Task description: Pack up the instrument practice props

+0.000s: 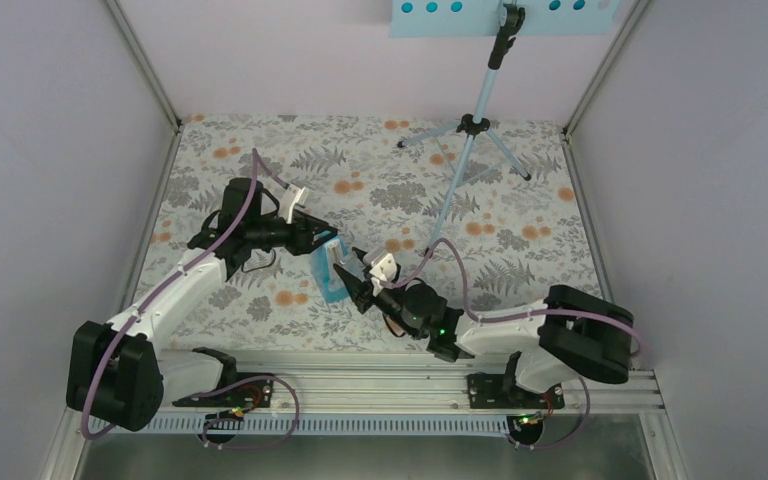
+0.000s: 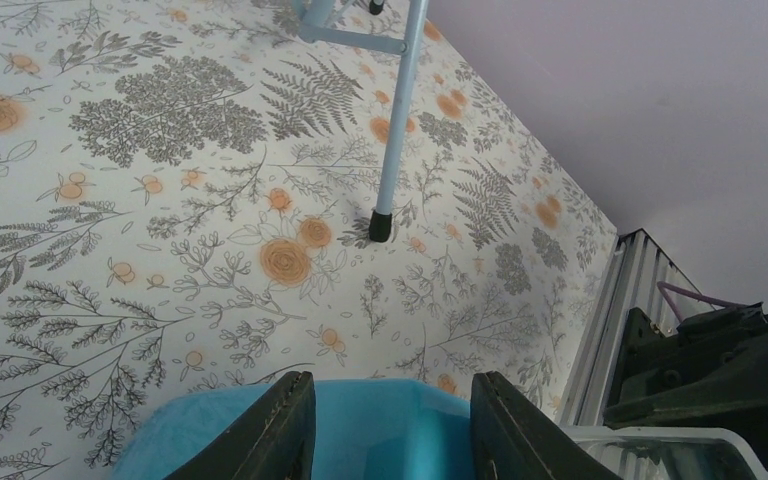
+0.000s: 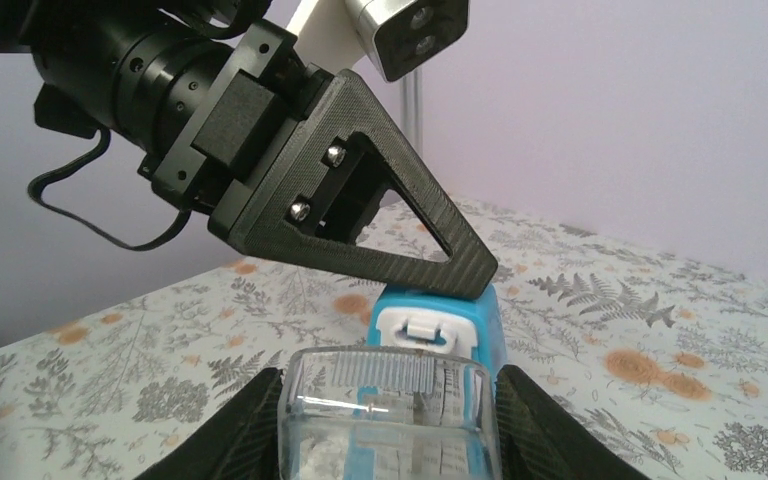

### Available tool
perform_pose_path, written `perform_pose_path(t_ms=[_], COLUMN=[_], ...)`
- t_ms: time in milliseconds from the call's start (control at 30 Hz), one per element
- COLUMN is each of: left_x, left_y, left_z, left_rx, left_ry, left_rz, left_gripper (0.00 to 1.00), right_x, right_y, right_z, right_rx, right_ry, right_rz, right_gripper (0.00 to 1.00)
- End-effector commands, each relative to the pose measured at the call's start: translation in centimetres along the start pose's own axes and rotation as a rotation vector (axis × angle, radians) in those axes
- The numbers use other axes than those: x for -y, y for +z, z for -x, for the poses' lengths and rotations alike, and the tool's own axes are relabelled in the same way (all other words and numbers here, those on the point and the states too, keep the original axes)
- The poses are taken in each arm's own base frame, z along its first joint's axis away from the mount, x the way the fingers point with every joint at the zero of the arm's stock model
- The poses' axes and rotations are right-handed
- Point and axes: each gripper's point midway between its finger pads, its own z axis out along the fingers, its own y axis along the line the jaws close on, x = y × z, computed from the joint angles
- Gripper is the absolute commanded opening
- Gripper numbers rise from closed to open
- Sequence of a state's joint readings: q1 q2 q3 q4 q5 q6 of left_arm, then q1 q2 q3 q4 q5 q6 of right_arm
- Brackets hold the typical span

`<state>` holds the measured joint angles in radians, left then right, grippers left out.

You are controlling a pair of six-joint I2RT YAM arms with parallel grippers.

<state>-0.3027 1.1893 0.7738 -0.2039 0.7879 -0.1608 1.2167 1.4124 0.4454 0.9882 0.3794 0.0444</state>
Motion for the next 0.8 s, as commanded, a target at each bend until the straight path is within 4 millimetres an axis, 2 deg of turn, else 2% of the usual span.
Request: perform_pose_path(t_ms=[0, 500, 767], left_x=[-0.4, -0.2, -0.2], left_y=[0.2, 0.2, 0.3], left_z=[-2.5, -2.5, -2.7], left_rx=[-0.067, -0.067, -0.071], left_ry=[-0.032, -0.032, -0.035], left_rz=[-0.006, -0.021, -0.025], left_gripper=[0.39, 0.38, 0.38], right_x=[0.3, 0.5, 0.3], right_y=[0.8, 2.2, 2.4], right_z=[3.3, 0.1, -0.3], right_rx=[0.143, 0.104, 0.098], right_ry=[0.019, 0.051, 0.067], right_rz=[-0.080, -0.144, -0.158], right_gripper=[0.38, 0.38, 0.37])
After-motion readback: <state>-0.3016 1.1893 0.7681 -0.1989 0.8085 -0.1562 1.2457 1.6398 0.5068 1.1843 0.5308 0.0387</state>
